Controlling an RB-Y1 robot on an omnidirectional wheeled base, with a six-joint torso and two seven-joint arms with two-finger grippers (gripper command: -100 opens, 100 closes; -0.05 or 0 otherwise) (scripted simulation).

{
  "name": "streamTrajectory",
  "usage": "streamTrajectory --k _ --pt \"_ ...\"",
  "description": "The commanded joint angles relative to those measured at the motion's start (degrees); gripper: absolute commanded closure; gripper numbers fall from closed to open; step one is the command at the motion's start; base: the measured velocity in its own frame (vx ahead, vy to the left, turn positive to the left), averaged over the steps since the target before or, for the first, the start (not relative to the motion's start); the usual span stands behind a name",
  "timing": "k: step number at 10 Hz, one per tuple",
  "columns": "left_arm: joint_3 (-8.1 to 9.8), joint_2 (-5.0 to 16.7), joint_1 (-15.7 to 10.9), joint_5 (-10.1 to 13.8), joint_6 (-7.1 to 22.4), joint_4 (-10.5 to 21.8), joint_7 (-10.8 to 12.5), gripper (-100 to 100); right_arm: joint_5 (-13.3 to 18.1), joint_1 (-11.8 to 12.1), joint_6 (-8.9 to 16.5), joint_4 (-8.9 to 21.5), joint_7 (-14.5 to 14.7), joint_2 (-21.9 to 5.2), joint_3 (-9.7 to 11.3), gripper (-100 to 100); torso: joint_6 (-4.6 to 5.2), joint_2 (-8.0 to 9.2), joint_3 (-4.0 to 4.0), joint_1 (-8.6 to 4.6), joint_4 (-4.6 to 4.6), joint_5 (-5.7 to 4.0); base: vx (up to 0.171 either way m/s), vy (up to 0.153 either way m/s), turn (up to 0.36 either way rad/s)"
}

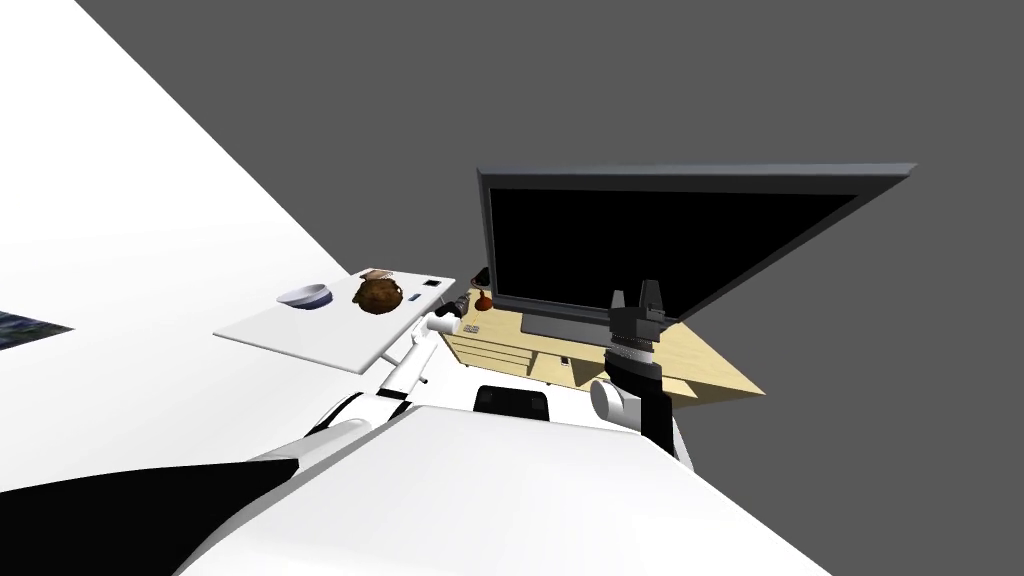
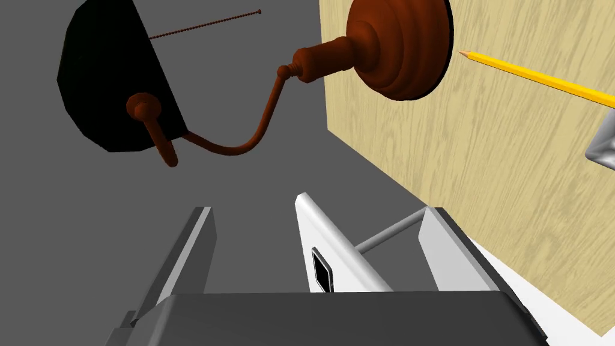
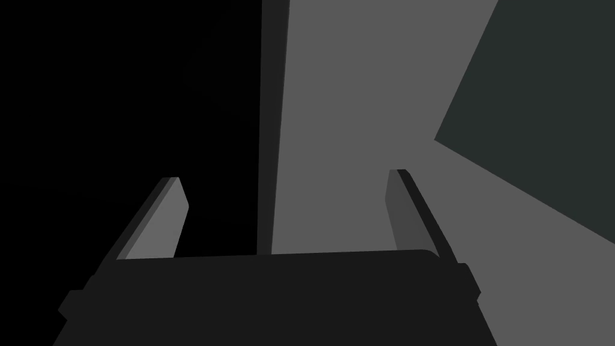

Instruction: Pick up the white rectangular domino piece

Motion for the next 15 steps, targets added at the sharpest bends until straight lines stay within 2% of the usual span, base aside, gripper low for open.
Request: streamTrajectory --k 1,2,3,4,5,6,7,8,9,10,11,12,13,14,15 --pt "-0.07 0.07 -1.56 0.83 2.86 2.86 0.17 -100 0.00 0.00 0.00 0.00 0.00 0.00 0.00 0 0.00 0.00 0.00 0.00 0.00 0.00 0.024 0.022 -0.088" --pt "-0.07 0.07 -1.56 0.83 4.32 3.14 0.17 -100 0.00 0.00 0.00 0.00 0.00 0.00 0.00 0 0.01 -0.01 0.00 0.01 0.00 0.00 0.025 0.022 -0.046" --pt "-0.18 0.08 -3.03 1.58 5.92 5.47 0.27 -100 0.00 0.00 0.00 0.00 0.00 0.00 0.00 0 0.00 -0.01 -0.01 0.00 0.00 0.00 0.028 0.026 -0.069" --pt "-0.18 0.08 -3.03 1.58 7.15 6.03 0.27 -100 0.00 0.00 0.00 0.00 0.00 0.00 0.00 0 0.02 -0.03 -0.02 0.01 0.00 0.00 0.024 0.024 -0.053" --pt "-0.31 0.02 -4.37 2.31 8.67 8.50 0.36 -100 0.00 0.00 0.00 0.00 0.00 0.00 0.00 0 0.00 -0.01 -0.01 0.00 0.00 0.00 0.029 0.029 -0.098" --pt "-0.31 0.02 -4.37 2.31 10.01 8.86 0.36 -100 0.00 0.00 0.00 0.00 0.00 0.00 0.00 0 0.01 -0.03 -0.01 0.02 0.00 0.00 0.024 0.027 -0.043" --pt "-0.44 -0.11 -5.61 3.01 11.72 10.96 0.42 -100 0.00 0.00 0.00 0.00 0.00 0.00 0.00 0 -0.01 -0.01 -0.01 0.02 0.00 0.00 0.027 0.030 -0.063" --pt "-0.44 -0.11 -5.61 3.01 12.67 11.60 0.42 -100 0.00 0.00 0.00 0.00 0.00 0.00 0.00 0 0.01 -0.03 -0.01 0.02 0.00 0.00 0.023 0.023 -0.051" --pt "-0.59 -0.29 -6.72 3.68 14.50 14.23 0.48 -100 0.00 0.00 0.00 0.00 0.00 0.00 0.00 0 -0.01 -0.01 -0.01 0.01 0.00 0.00 0.028 0.026 -0.077" --pt "-0.59 -0.29 -6.72 3.68 15.22 14.24 0.48 -100 0.00 0.00 0.00 0.00 0.00 0.00 0.00 0 0.01 -0.03 -0.01 0.01 0.00 0.00 0.023 0.027 -0.039" --pt "-0.74 -0.52 -7.74 4.32 17.21 16.80 0.52 -100 0.00 0.00 0.00 0.00 0.00 0.00 0.00 0 -0.01 -0.01 0.00 0.01 0.00 0.00 0.030 0.035 -0.077" --pt "-0.74 -0.52 -7.74 4.32 17.64 16.80 0.52 -100 0.00 0.00 0.00 0.00 0.00 0.00 0.00 0 0.00 -0.02 -0.01 0.04 0.00 0.01 0.023 0.029 -0.045" --pt "-0.90 -0.76 -8.66 4.94 19.94 19.10 0.55 -100 0.00 0.00 0.00 0.00 0.00 0.00 0.00 0 -0.01 -0.01 0.00 0.02 0.00 0.00 0.028 0.034 -0.064" --pt "-0.90 -0.76 -8.66 4.94 19.94 19.25 0.55 -100 0.00 0.00 0.00 0.00 0.00 0.00 0.00 0 0.00 -0.02 -0.01 0.03 0.00 0.01 0.022 0.029 -0.035" --pt "-1.06 -1.02 -9.50 5.52 22.13 20.93 0.57 -100 0.00 0.00 0.00 0.00 0.00 0.00 0.00 0 -0.02 0.00 0.00 0.02 0.00 0.00 0.025 0.027 -0.063"
